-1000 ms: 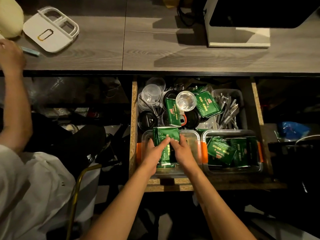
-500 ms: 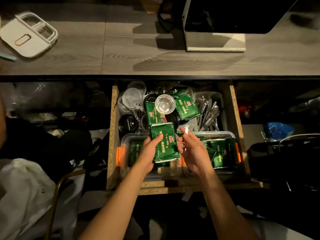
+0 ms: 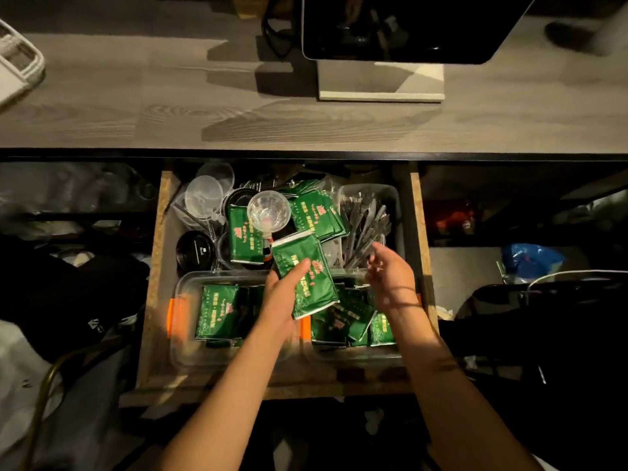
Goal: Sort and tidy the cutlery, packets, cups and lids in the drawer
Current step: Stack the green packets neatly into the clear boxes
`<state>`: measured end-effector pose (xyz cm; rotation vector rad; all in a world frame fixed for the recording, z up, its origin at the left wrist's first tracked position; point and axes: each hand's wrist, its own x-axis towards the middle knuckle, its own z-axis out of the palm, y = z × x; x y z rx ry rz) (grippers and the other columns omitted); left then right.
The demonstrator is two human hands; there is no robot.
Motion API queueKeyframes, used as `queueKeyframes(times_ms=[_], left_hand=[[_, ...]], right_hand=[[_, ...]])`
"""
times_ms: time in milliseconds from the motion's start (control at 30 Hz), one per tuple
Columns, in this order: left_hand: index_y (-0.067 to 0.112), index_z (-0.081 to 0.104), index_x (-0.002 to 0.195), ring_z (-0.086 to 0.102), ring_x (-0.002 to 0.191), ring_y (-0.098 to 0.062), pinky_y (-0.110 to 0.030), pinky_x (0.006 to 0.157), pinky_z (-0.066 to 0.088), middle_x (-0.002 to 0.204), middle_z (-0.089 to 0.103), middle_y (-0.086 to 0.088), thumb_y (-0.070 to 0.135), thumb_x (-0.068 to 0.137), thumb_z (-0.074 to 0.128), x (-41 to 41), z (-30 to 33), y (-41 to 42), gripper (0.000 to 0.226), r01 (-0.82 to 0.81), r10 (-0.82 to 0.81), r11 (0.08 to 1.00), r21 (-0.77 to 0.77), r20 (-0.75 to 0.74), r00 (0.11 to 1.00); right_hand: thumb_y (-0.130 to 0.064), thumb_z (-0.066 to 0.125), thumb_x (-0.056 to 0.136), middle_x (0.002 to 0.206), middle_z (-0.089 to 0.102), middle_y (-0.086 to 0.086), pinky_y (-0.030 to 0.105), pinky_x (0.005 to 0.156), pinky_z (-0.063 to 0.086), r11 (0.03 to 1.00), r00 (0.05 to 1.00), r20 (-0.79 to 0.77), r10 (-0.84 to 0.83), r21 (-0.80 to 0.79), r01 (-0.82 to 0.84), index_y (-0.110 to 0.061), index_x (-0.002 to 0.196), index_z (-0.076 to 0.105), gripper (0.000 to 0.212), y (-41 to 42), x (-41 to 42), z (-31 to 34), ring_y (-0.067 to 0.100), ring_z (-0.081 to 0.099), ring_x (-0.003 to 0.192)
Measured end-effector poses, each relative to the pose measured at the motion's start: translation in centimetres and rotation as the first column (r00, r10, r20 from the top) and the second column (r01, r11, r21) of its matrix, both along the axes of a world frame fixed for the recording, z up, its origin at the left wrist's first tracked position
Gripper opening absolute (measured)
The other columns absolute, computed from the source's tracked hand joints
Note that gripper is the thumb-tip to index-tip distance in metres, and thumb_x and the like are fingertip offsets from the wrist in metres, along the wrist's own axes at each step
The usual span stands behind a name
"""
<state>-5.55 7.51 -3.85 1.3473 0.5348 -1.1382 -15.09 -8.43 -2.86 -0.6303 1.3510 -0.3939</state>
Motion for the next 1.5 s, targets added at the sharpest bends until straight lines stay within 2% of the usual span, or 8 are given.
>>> queueKeyframes(times_ms=[200, 300, 500, 633, 800, 1000, 1200, 1500], left_hand=[[0.028, 0.041, 0.144, 0.067, 0.11, -0.031, -0.047, 0.079, 0.06, 0.133, 0.062, -0.008, 0.037, 0.072, 0.085, 0.9, 1.3, 0.0, 0.085, -0.12, 0.12, 0.993, -0.007, 0.019, 0.993], [0.024, 0.043, 0.143, 0.066, 0.113, -0.027, -0.05, 0.093, 0.055, 0.129, 0.065, -0.005, 0.038, 0.074, 0.085, 1.7, 1.2, 1.1, 0.082, -0.143, 0.143, 0.99, 0.002, 0.044, 0.989], [0.017, 0.059, 0.129, 0.072, 0.1, -0.03, -0.05, 0.084, 0.059, 0.113, 0.074, -0.01, 0.024, 0.081, 0.079, 3.7, 2.0, 5.1, 0.052, -0.196, 0.196, 0.981, -0.011, 0.053, 0.979], [0.016, 0.061, 0.125, 0.072, 0.1, -0.028, -0.042, 0.075, 0.061, 0.113, 0.074, -0.008, 0.028, 0.08, 0.081, 5.2, 2.0, 9.1, 0.05, -0.178, 0.172, 0.983, 0.038, 0.132, 0.976], [0.023, 0.052, 0.138, 0.064, 0.117, -0.025, -0.05, 0.098, 0.053, 0.131, 0.065, -0.002, 0.06, 0.048, 0.092, 7.2, 0.6, 14.8, 0.105, -0.135, 0.1, 0.982, 0.128, 0.249, 0.963], [0.032, 0.064, 0.109, 0.066, 0.103, -0.009, -0.03, 0.086, 0.053, 0.109, 0.071, 0.01, 0.023, 0.086, 0.076, 9.3, 1.2, 19.5, 0.027, -0.044, 0.007, 0.992, 0.117, 0.303, 0.953], [0.027, 0.065, 0.118, 0.069, 0.109, -0.02, -0.049, 0.097, 0.053, 0.114, 0.074, 0.003, 0.025, 0.085, 0.077, 10.5, 0.1, 22.0, 0.036, -0.013, -0.007, 0.997, 0.074, 0.274, 0.962], [0.022, 0.05, 0.127, 0.057, 0.11, -0.009, -0.035, 0.1, 0.043, 0.12, 0.061, 0.011, 0.036, 0.081, 0.078, 11.3, -0.9, 22.1, 0.055, 0.053, -0.07, 0.996, 0.073, 0.254, 0.965]], right_hand=[[0.007, 0.046, 0.095, 0.104, 0.062, 0.01, 0.011, 0.06, 0.043, 0.977, 0.966, -0.231, 0.119, -0.145, -0.155, 0.001, 0.136, 0.051, 0.042, -2.4, 1.4, -1.5, 0.012, 0.055, 0.076], [0.006, 0.045, 0.095, 0.128, 0.059, 0.014, 0.017, 0.086, 0.045, 0.957, 0.959, -0.249, 0.138, -0.214, -0.193, -0.002, 0.139, 0.05, 0.045, 0.2, 1.2, -1.3, 0.022, 0.06, 0.111], [0.005, 0.05, 0.095, 0.088, 0.065, 0.011, 0.022, 0.066, 0.048, 0.977, 0.99, 0.05, 0.132, -0.174, -0.121, -0.009, 0.096, 0.065, 0.02, 7.2, 2.6, 1.4, 0.013, 0.059, 0.071], [-0.003, 0.05, 0.097, 0.089, 0.07, 0.011, 0.026, 0.073, 0.057, 0.956, 0.955, 0.113, 0.274, -0.142, -0.258, -0.009, 0.098, 0.068, 0.02, 12.5, 4.9, 2.1, 0.018, 0.067, 0.08], [-0.009, 0.05, 0.099, 0.09, 0.069, 0.006, 0.023, 0.07, 0.053, 0.901, 0.907, -0.025, 0.419, -0.107, -0.419, -0.017, 0.089, 0.069, 0.023, 17.9, 7.1, -0.6, 0.008, 0.064, 0.071], [-0.009, 0.066, 0.09, 0.1, 0.07, 0.008, 0.02, 0.071, 0.046, 0.653, 0.593, -0.468, 0.655, -0.043, -0.756, -0.007, 0.112, 0.066, 0.022, 21.0, 6.0, -5.7, 0.016, 0.063, 0.085], [-0.022, 0.077, 0.084, 0.106, 0.072, 0.008, 0.028, 0.082, 0.054, 0.449, 0.337, -0.545, 0.768, 0.082, -0.89, -0.006, 0.11, 0.068, 0.032, 22.2, 7.7, -7.6, 0.018, 0.066, 0.089], [-0.038, 0.075, 0.084, 0.104, 0.065, 0.012, 0.023, 0.049, 0.045, 0.568, 0.392, -0.544, 0.742, 0.2, -0.798, 0.004, 0.124, 0.047, 0.064, 24.3, 12.0, -9.1, 0.014, 0.058, 0.063]])
